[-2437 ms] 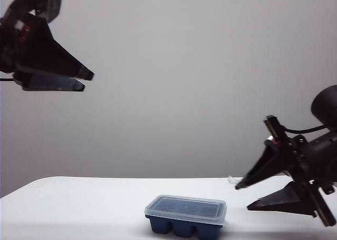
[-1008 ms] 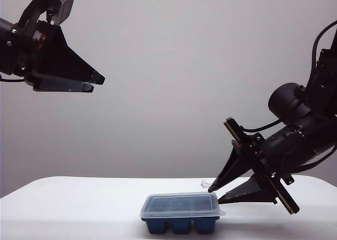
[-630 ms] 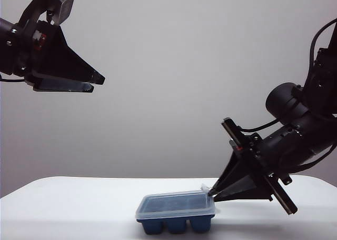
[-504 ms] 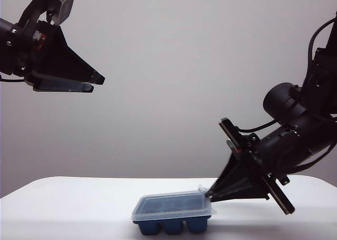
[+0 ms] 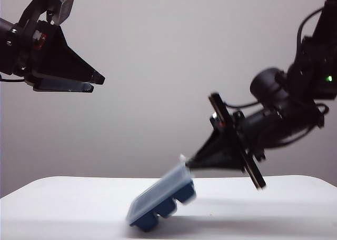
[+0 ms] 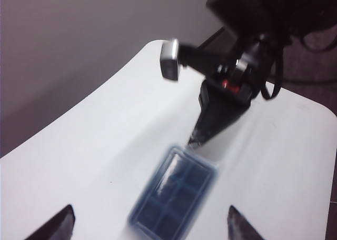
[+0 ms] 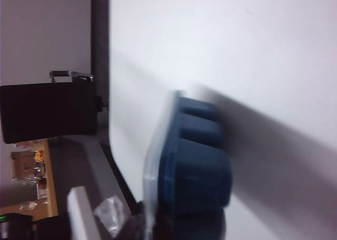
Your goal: Pick up the ice cube tray, remove its lid, and then place both the tray and the lid back on the table.
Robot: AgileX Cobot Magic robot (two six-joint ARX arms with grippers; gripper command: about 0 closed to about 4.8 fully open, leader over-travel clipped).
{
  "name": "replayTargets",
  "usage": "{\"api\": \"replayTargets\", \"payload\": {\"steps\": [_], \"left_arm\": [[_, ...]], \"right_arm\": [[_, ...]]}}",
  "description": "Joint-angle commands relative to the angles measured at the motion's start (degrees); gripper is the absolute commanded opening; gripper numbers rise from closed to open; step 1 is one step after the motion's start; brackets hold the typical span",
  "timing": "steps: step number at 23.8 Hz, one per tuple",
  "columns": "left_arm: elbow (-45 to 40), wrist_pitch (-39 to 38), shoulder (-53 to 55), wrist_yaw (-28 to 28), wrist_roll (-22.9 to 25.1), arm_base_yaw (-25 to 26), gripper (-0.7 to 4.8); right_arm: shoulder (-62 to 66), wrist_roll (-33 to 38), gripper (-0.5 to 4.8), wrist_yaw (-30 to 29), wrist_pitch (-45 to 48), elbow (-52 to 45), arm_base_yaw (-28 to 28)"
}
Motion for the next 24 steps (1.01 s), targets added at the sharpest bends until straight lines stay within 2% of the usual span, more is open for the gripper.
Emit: {"api": "replayTargets", "payload": {"steps": [1, 8, 11, 12, 15, 17, 21, 23, 24], "left_arm": [[0.1, 1.2, -0.1, 0.2, 0.0, 0.0, 3.77], [0.1, 1.1, -0.1, 0.2, 0.0, 0.0, 3.76], [0.1, 1.2, -0.1, 0.2, 0.0, 0.0, 3.76], [0.1, 1.2, -0.1, 0.2, 0.0, 0.0, 3.76], [0.1, 1.1, -0.1, 0.2, 0.0, 0.0, 3.76], [0.1, 1.1, -0.1, 0.2, 0.0, 0.0, 3.76], [0.1, 1.1, -0.1, 0.3, 0.0, 0.0, 3.76], [0.1, 1.1, -0.1, 0.3, 0.0, 0.0, 3.76], [0.1, 1.1, -0.1, 0.3, -0.3, 0.0, 3.76]], "right_arm": [[-1.8, 0.0, -0.09, -0.9, -2.1, 2.8, -0.1], [-1.7, -1.9, -0.09, -0.1, -6.1, 5.8, -0.1], [-1.7, -6.1, -0.05, 3.7, -9.4, 5.8, -0.1], [-1.7, -8.4, 0.09, 5.2, -10.8, 5.8, -0.1], [-1.7, -14.8, 1.21, 13.2, -16.0, 5.9, -0.4], [-1.3, -17.4, 1.31, 17.3, -18.7, 6.3, -1.4], [1.1, -17.6, 1.39, 13.7, -18.9, 8.1, -2.6], [2.9, -17.6, 2.08, 12.9, -19.1, 9.7, -2.6], [4.7, -17.6, 2.17, 12.3, -19.4, 11.5, -2.6]]}}
